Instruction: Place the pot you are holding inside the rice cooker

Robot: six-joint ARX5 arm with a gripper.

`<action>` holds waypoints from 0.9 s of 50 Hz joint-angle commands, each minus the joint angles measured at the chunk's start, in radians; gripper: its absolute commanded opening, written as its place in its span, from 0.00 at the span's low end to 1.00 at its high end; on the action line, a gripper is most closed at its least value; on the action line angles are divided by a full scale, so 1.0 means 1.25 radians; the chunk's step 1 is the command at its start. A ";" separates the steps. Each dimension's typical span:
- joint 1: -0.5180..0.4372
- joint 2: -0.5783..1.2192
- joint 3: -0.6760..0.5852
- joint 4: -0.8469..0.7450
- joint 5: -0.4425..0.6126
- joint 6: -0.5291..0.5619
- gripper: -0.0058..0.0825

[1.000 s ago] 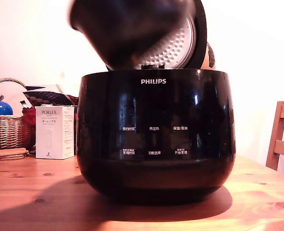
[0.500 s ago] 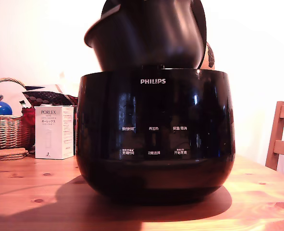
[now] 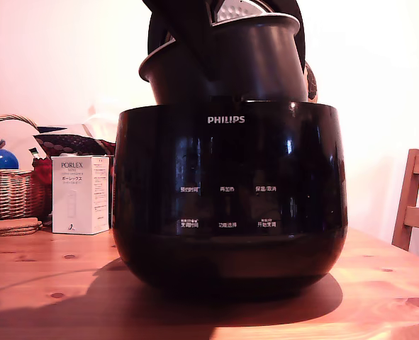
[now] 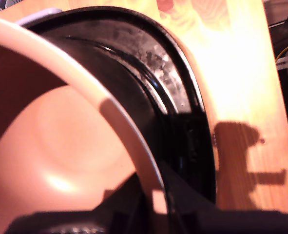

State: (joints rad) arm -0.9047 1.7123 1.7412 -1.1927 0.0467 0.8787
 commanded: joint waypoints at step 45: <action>0.022 0.049 0.021 0.019 0.025 0.022 0.05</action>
State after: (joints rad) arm -0.8745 1.7729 1.7420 -1.2049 0.0696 0.8978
